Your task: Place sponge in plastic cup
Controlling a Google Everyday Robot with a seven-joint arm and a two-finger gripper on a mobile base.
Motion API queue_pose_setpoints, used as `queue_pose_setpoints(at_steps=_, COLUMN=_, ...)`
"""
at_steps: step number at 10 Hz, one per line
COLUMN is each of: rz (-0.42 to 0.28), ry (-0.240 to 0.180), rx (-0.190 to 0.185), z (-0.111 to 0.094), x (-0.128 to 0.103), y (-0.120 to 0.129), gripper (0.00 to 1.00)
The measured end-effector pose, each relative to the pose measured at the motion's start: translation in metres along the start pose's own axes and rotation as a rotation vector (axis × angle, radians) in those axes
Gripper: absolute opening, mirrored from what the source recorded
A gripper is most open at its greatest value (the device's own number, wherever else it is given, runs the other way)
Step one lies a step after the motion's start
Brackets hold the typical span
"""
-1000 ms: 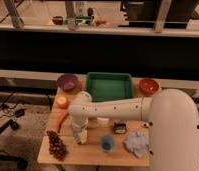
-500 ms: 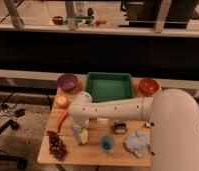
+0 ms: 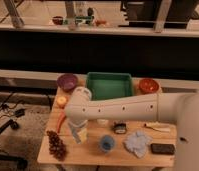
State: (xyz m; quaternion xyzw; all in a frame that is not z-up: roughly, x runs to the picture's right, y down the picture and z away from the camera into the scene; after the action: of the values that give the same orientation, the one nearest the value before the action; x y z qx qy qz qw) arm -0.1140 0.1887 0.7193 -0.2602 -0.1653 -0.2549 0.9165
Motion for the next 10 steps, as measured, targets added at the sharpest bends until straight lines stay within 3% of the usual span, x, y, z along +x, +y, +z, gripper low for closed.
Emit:
queue_pose_setpoints(at_steps=2, rz=0.007, ry=0.040, rx=0.039, z=-0.058, x=0.000, y=0.007, gripper=0.00)
queue_pose_setpoints(at_steps=5, rz=0.050, ry=0.086, rx=0.056, z=-0.105, x=0.025, y=0.028, gripper=0.00)
queue_pose_setpoints(at_steps=7, rz=0.092, ry=0.100, rx=0.057, z=-0.114, x=0.044, y=0.041, gripper=0.00)
queue_pose_setpoints(at_steps=10, rz=0.163, ry=0.108, rx=0.036, z=-0.091, x=0.076, y=0.067, gripper=0.00)
